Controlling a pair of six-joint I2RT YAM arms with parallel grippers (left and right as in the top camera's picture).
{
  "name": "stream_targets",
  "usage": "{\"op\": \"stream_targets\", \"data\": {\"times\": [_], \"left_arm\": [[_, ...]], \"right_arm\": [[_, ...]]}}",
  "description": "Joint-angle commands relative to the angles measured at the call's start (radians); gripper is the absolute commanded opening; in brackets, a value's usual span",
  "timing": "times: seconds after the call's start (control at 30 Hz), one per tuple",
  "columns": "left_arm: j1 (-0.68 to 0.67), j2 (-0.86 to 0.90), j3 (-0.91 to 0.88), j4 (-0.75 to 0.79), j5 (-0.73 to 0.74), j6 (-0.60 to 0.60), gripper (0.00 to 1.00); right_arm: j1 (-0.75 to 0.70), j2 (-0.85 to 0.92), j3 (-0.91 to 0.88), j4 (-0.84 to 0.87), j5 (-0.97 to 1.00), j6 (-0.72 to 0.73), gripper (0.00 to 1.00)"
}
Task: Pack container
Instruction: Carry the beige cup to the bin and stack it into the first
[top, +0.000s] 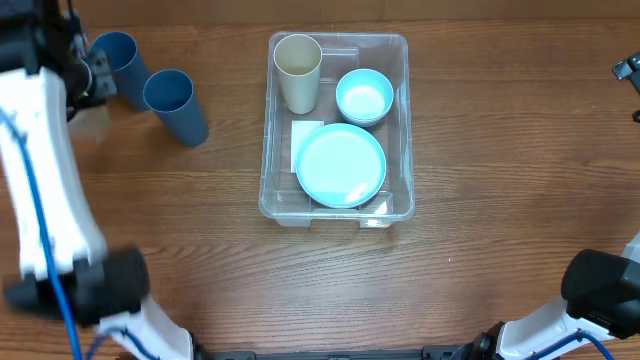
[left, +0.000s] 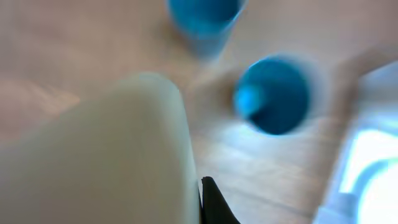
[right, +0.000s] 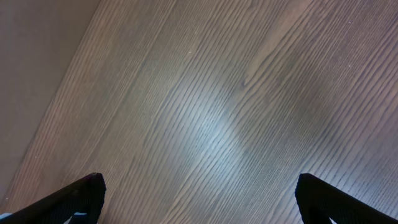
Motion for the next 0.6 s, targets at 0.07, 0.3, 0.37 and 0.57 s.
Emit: {"op": "stream_targets", "data": {"times": [0.07, 0.3, 0.37, 0.57], "left_arm": [[-0.196, -0.245, 0.051, 0.183, 0.062, -0.005, 0.04], [-0.543, -0.148, 0.051, 0.462, 0.061, 0.107, 0.04], [-0.592, -0.094, 0.051, 0.488, 0.05, 0.124, 0.04], [-0.644, 0.079, 0.051, 0.476, 0.064, 0.125, 0.04]], "right_arm": [[-0.002, -0.009, 0.014, 0.004, 0.01, 0.0, 1.0], [-0.002, -0.009, 0.014, 0.004, 0.01, 0.0, 1.0], [-0.002, -0.009, 0.014, 0.003, 0.01, 0.0, 1.0], [-0.002, -0.009, 0.014, 0.004, 0.01, 0.0, 1.0]]}}
